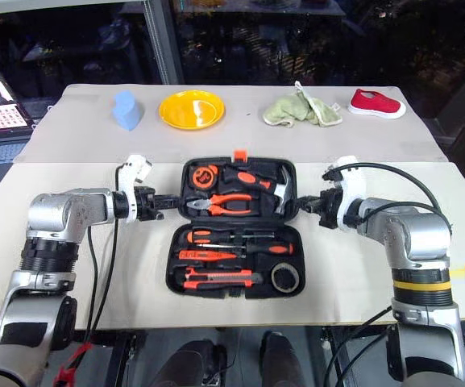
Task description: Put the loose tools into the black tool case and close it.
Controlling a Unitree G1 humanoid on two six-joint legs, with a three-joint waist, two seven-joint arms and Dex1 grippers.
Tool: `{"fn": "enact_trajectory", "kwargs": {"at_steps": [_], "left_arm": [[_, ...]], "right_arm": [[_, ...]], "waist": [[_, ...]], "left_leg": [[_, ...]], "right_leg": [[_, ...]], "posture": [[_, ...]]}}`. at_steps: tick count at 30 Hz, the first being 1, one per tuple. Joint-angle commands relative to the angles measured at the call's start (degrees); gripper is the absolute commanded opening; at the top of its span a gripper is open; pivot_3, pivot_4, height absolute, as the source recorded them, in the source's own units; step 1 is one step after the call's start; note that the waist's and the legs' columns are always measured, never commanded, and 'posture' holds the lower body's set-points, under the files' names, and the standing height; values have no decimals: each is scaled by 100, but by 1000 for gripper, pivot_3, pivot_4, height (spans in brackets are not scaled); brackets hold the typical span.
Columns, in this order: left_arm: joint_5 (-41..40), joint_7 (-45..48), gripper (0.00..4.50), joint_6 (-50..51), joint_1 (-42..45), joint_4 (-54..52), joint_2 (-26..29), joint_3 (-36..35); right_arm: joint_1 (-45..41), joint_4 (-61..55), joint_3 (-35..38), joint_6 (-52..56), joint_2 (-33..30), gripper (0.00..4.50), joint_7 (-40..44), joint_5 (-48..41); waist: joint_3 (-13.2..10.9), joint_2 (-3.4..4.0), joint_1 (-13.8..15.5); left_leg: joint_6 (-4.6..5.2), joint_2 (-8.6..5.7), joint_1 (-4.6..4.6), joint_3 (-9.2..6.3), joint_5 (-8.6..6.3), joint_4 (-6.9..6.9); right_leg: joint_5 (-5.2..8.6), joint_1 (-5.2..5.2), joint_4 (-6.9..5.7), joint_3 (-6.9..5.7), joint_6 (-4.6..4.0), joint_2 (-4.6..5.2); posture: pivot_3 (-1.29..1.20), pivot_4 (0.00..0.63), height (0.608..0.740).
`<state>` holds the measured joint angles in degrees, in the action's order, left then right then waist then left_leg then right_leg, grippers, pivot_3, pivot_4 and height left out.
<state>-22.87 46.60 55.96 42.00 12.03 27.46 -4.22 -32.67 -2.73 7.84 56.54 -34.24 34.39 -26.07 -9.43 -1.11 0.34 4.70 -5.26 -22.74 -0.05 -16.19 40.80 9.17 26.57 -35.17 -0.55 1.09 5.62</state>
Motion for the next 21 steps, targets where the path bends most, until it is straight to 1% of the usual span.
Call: {"fn": "enact_trajectory", "kwargs": {"at_steps": [1,2,5,8,10,13,17,21], "left_arm": [[39,-410,0,-1513,-74,-673,-580,-170],[111,-534,0,-1789,-138,-689,-672,-209],[134,-691,0,-2122,-284,-790,-798,-305],[563,-859,0,-2962,-639,-821,-789,-105],[900,-990,0,-3649,-1030,-887,-831,93],[1124,-1266,0,-4296,-1326,-962,-969,162],[1276,-1555,0,-4551,-1679,-1061,-1091,193],[1391,-1659,0,-4783,-2050,-1173,-1042,199]], "right_arm": [[-64,-469,145,-1071,254,81,-227,175],[-30,-463,193,-1175,311,81,-305,221],[272,-609,148,-1725,288,81,-290,479],[865,-796,-38,-2516,233,81,-268,901],[1374,-933,-170,-3268,310,81,-398,1264],[1857,-1016,-280,-4188,442,81,-681,1741],[2391,-1146,-371,-5158,525,81,-900,2210],[2829,-1095,-533,-6189,417,81,-1084,2860]], "waist": [[0,0,15],[0,0,18],[0,0,31],[0,0,18],[1,1,15],[1,1,12],[1,1,29],[1,1,5]], "left_leg": [[1,-2,-9,1,0,-1],[1,-5,-16,3,1,-3],[1,-5,-43,4,2,-3],[2,-5,-52,4,4,-4],[2,-5,-49,7,4,-10],[1,-4,-42,8,3,-13],[-8,-4,-16,14,8,-3],[-26,-1,57,15,-5,-14]], "right_leg": [[-1,12,-1,-5,1,-1],[-2,24,-1,-12,3,-2],[-3,46,-6,-21,2,-10],[-3,55,-10,-24,2,-32],[-2,54,-4,-23,3,-36],[-2,51,5,-19,3,-40],[-2,24,14,-15,3,-38],[0,-44,12,-6,2,-40]], "posture": [[0,150,740],[0,150,740],[0,150,740],[0,150,740],[0,150,740],[0,150,740],[0,150,740],[0,150,740]]}}
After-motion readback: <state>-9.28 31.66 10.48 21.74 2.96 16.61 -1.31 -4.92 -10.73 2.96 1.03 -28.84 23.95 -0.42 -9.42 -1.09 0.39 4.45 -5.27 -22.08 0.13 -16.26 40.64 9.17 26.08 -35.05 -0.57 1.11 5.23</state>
